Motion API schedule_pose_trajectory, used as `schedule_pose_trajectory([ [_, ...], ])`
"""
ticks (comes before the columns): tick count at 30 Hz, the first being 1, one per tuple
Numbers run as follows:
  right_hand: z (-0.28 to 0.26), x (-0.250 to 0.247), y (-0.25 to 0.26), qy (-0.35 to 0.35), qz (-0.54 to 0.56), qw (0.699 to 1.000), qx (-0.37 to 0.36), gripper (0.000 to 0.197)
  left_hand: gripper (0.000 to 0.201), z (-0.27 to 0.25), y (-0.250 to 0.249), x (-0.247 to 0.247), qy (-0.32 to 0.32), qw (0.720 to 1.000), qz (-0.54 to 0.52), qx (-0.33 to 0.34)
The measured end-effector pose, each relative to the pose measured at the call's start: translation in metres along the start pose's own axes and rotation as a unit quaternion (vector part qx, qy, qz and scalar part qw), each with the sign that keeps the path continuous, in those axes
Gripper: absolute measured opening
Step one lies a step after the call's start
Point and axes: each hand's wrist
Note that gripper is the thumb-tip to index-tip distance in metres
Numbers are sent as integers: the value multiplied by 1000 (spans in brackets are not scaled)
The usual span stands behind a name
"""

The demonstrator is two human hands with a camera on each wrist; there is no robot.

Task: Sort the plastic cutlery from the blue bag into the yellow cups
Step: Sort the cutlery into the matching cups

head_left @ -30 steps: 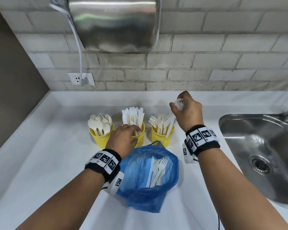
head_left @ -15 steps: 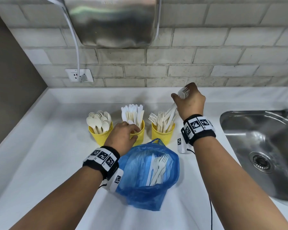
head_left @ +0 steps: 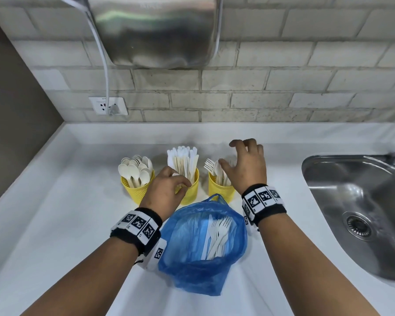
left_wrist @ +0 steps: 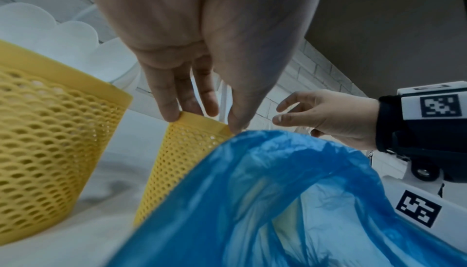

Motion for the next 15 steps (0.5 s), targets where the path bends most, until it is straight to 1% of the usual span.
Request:
schedule_pose_trajectory([
  [1, -2, 2, 0, 5, -21, 1000, -17, 53, 18, -1, 1, 0, -8, 1000, -10, 2],
  [3, -6, 7, 1, 60, -66, 995, -40, 61, 17, -2, 1, -1, -18, 1000, -20, 5],
  [5, -13, 14, 2, 132, -100, 985, -42, 65, 18, -3, 1, -1, -20, 1000, -17, 6],
  [7, -16, 16, 2, 160, -98, 982, -32, 66, 26, -5, 0, -1, -11, 1000, -20, -6],
  [9, -18, 13, 4, 155, -64, 985, -27, 67, 38, -4, -1, -3, 2, 999, -31, -17],
  [11, -21, 8, 4, 113, -19, 993, -20, 72, 44, -2, -3, -8, 9, 999, -44, -26],
  [13, -28, 4, 2, 71, 34, 997, 17, 84, 46, 2, -5, -13, 16, 997, -63, -45],
  [15, -36, 4, -1, 71, 88, 991, 72, 97, 49, 7, -6, -18, 15, 995, -71, -66],
])
Point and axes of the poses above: each hand's wrist, its own z-axis towards the middle knuckle, its own x-axis out of the palm, y = z × x, and after that the axes turned 10 degrees about z, right-handed
